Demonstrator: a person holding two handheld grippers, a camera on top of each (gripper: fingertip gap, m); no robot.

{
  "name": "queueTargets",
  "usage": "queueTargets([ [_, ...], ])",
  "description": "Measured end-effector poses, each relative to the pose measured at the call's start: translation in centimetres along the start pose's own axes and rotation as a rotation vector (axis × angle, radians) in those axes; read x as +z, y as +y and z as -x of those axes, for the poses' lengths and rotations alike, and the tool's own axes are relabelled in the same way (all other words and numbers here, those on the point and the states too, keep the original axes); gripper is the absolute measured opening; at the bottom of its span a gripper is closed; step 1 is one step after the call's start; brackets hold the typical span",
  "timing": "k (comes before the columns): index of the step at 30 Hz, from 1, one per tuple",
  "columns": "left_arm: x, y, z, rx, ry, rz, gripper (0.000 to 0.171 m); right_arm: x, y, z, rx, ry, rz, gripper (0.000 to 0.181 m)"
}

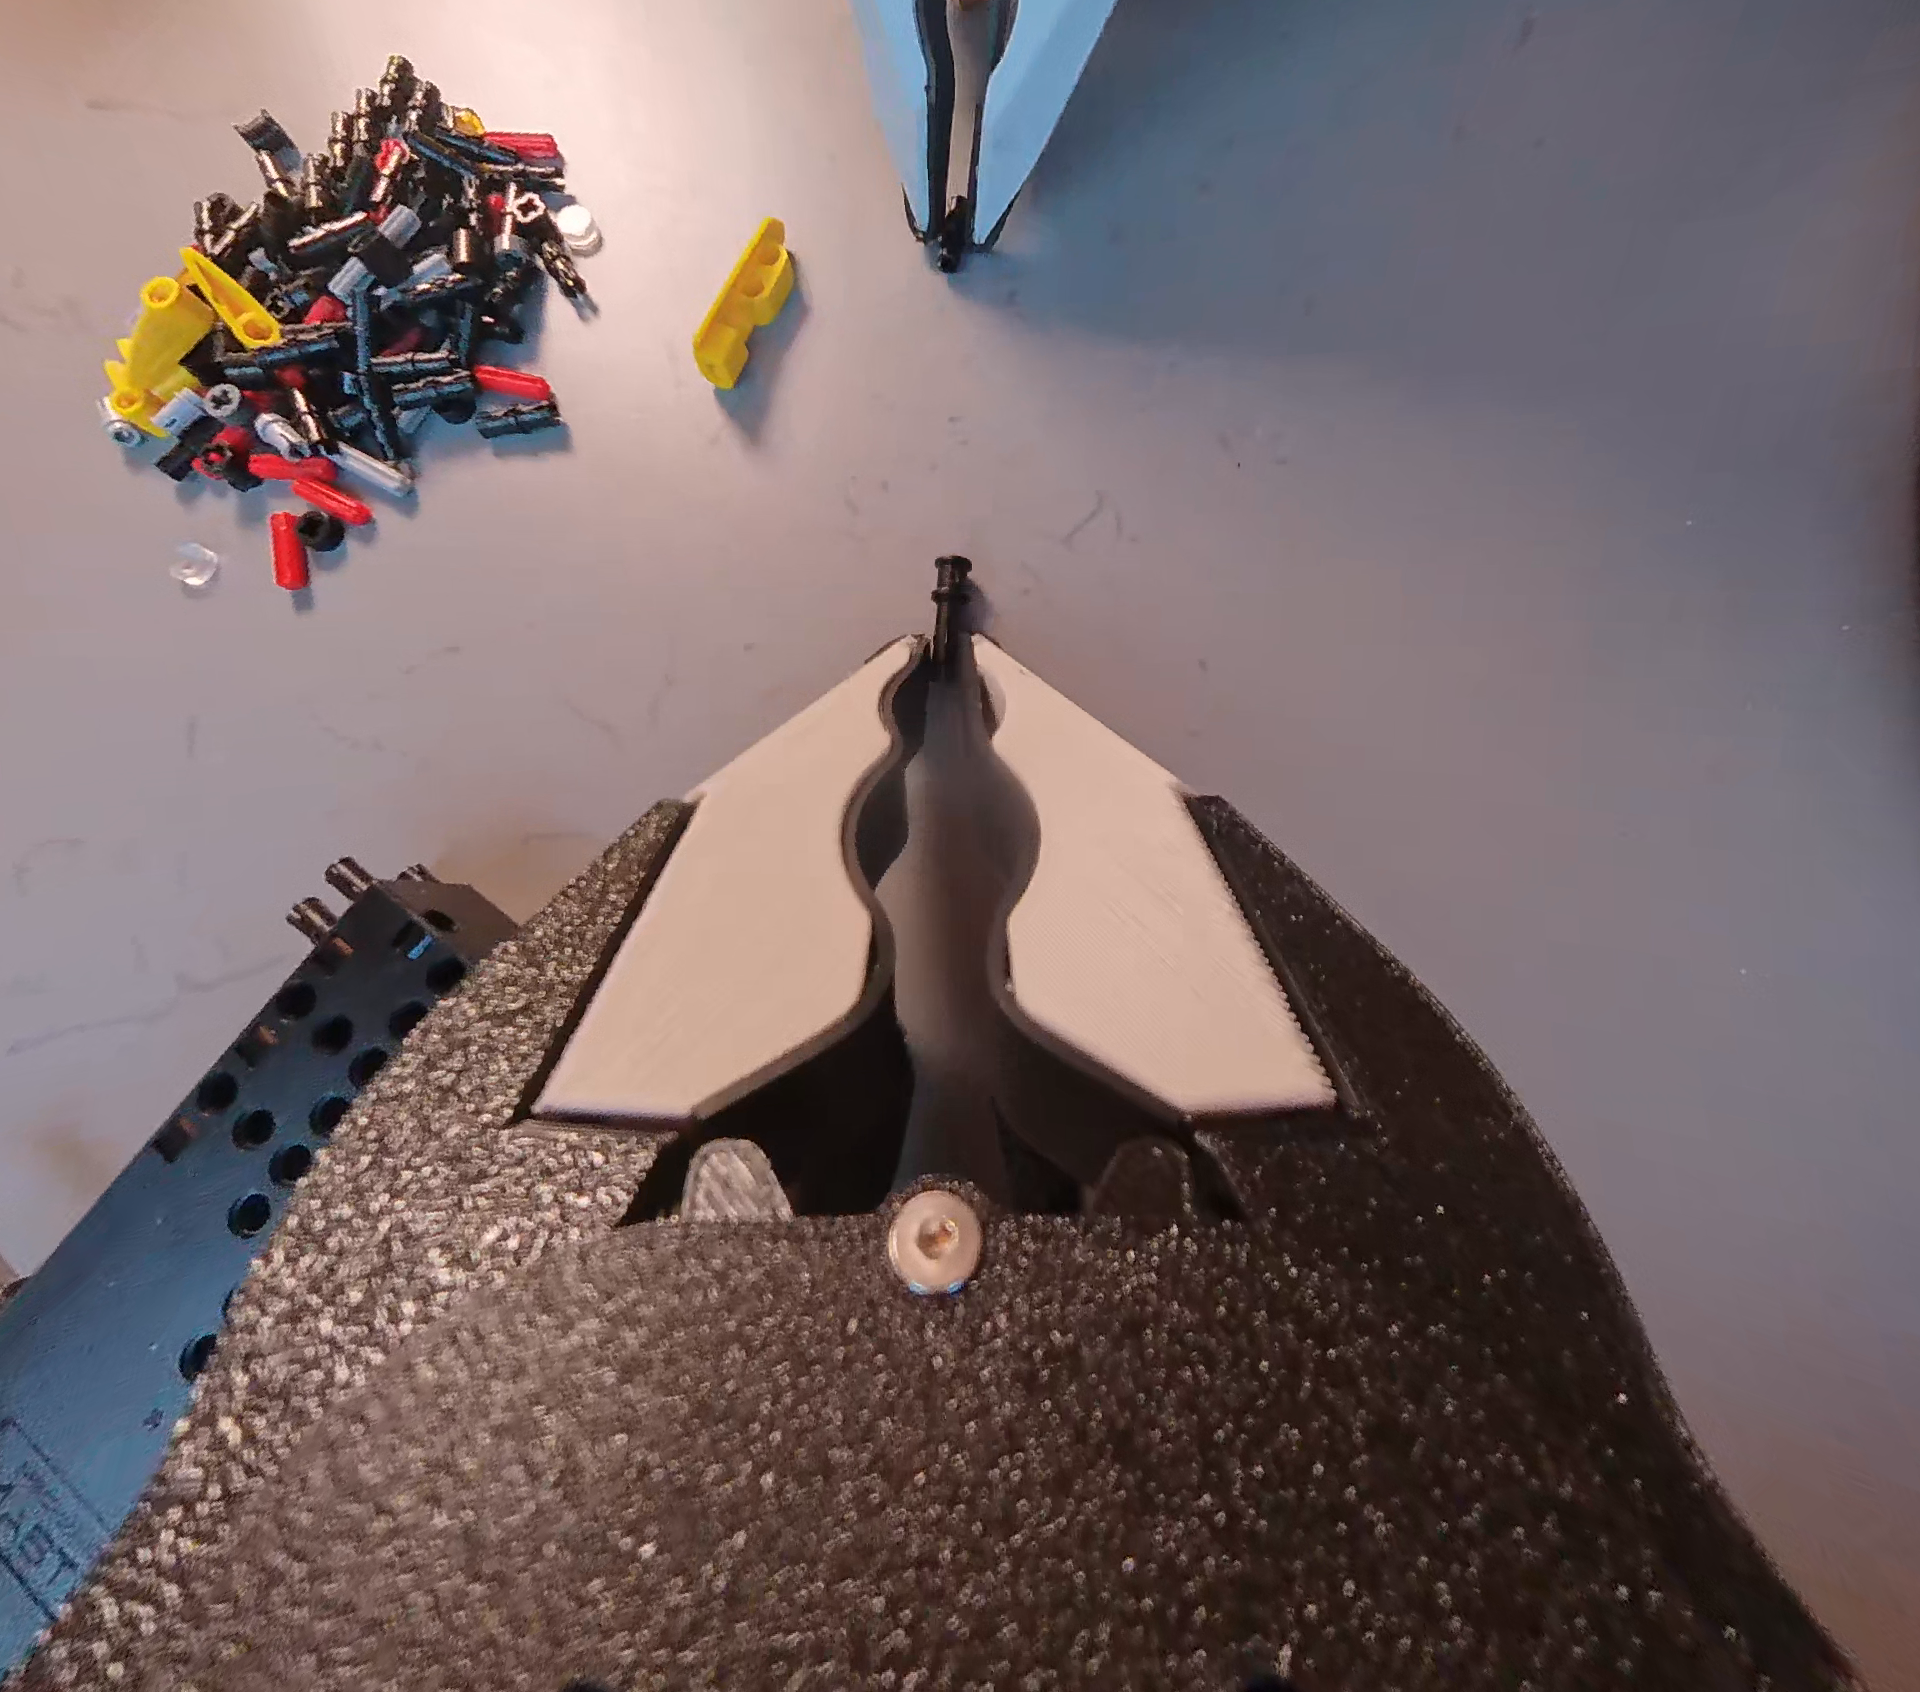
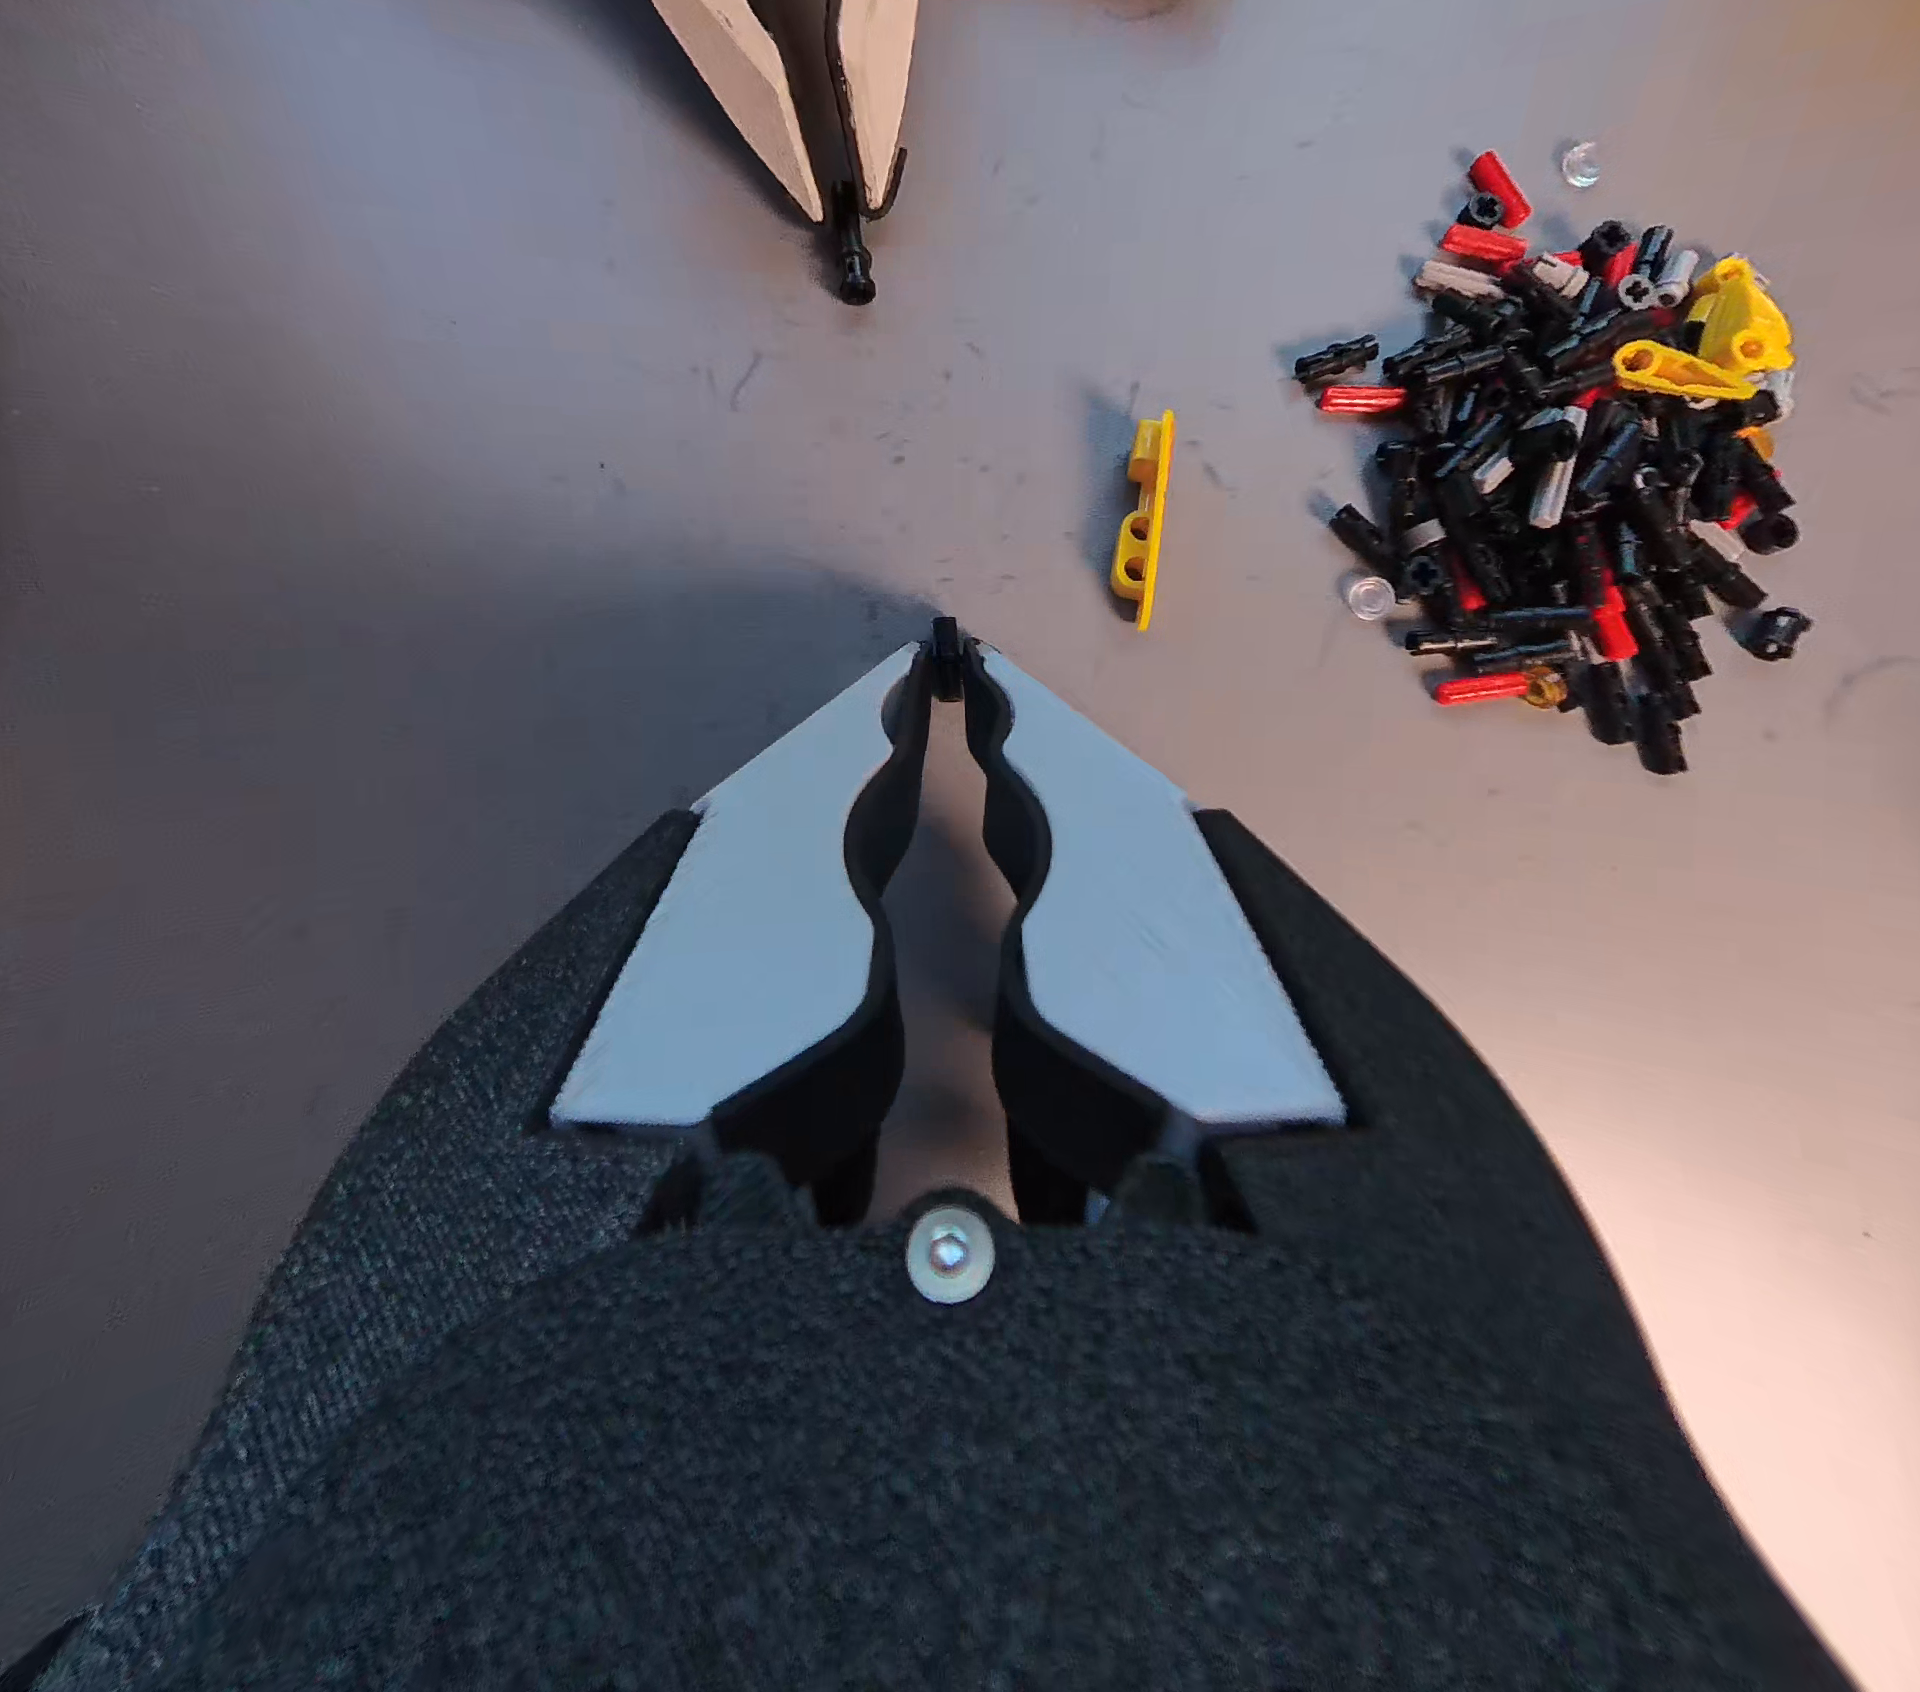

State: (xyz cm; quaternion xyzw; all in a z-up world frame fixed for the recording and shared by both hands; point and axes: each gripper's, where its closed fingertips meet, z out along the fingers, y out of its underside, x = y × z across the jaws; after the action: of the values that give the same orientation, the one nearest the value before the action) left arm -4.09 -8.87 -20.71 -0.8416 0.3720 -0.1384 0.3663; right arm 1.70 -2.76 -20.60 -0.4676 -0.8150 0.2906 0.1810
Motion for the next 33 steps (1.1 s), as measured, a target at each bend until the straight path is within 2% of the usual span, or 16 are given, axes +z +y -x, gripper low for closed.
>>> queueTargets([
  [4,-0.1,-0.2,0.2,-0.008,-0.012,-0.011,0.011,-0.5,-1.0,0.7,-0.116,0.018,-0.078,0.004],
  [7,-0.7,-1.0,0.2,-0.037,0.004,-0.071,0.016,-1.2,-2.3,0.6,-0.178,0.072,-0.15,0.004],
  [13,-2.1,-5.3,-1.4,-0.181,0.166,-0.316,0.018,-2.0,-5.4,1.0,-0.342,0.215,-0.283,0.004],
  [18,-2.4,-6.8,-1.9,-0.32,0.281,-0.411,0.024,-2.2,-7.4,1.8,-0.397,0.266,-0.362,0.004],
  [20,-2.3,-6.7,-1.5,-0.331,0.263,-0.4,0.024,-2.0,-7.3,-0.1,-0.368,0.348,-0.317,0.004],
  [22,-2.1,-6.1,-0.9,-0.325,0.212,-0.37,0.024,-1.9,-6.8,-3.5,-0.295,0.451,-0.259,0.004],
  [26,-1.7,-3.5,0.5,-0.25,0.081,-0.22,0.027,-0.6,-4.9,-9.6,-0.148,0.535,-0.162,0.004],
  [29,-1.6,-1.2,0.9,-0.191,0.03,-0.101,0.03,0.5,-3.6,-11.5,-0.116,0.542,-0.1,0.006],
  [30,-1.6,-0.9,0.7,-0.172,0.034,-0.081,0.03,0.8,-3.3,-11.8,-0.109,0.546,-0.085,0.013],
  [33,-1.2,-0.5,0.0,-0.101,0.039,-0.04,0.028,-0.3,-4.1,-11.4,-0.113,0.561,-0.149,0.018],
])
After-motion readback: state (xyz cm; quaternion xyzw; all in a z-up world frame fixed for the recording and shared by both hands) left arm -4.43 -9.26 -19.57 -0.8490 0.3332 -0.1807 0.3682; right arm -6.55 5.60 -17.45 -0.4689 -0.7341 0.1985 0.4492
